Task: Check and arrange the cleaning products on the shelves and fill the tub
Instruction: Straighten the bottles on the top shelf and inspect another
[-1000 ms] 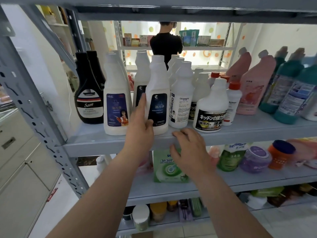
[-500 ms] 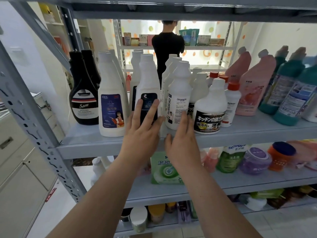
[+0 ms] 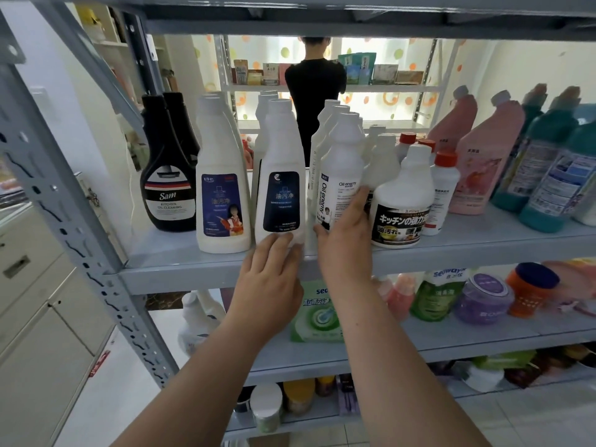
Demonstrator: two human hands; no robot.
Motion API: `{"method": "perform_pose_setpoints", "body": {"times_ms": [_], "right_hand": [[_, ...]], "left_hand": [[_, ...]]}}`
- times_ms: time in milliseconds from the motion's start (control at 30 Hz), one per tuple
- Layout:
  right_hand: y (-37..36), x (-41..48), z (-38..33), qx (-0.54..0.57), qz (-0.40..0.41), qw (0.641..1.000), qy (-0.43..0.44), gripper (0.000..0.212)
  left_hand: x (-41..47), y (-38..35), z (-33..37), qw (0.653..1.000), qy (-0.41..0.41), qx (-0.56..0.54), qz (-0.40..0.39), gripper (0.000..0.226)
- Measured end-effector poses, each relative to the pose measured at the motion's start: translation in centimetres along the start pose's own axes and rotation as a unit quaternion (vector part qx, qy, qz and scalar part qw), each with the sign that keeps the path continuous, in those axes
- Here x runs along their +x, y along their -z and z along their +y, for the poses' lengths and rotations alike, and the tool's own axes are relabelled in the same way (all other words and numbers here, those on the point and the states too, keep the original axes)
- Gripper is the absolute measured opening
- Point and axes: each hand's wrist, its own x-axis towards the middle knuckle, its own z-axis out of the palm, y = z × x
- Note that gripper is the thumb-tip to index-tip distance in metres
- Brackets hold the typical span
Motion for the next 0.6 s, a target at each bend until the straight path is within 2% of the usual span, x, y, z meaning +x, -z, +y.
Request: {"method": "perform_pose_setpoints", "body": {"times_ms": [100, 267, 467, 533, 600], "right_hand": [[-0.1, 0.0, -0.6, 0.022, 0.005, 1.0, -0.011, 0.098], [0.2, 0.5, -1.0, 0.056, -0.01, 0.998, -0.026, 0.101], [1.8, -2.2, -0.8, 0.081, -0.001, 0.997, 0.014, 0.101], [3.2, -3.9, -0.9, 0.106, -0.006, 0.994, 0.023, 0.102], [5.6, -6.1, -1.2, 0.158, -0.044, 0.986, 0.011, 0.098]], "left_hand": [[-0.5, 0.0, -0.4, 1.0, -0.011, -0.004, -0.001, 0.057], [-1.0, 0.4, -0.6, 0.999, -0.019, -0.013, -0.046, 0.065], [-1.7, 1.4, -1.4, 0.991, -0.043, -0.033, -0.121, 0.078], [-2.3, 2.7, -1.5, 0.983, -0.033, -0.115, -0.139, 0.075], [-2.9, 5.3, -1.1, 0.94, 0.067, -0.295, -0.156, 0.064]]}}
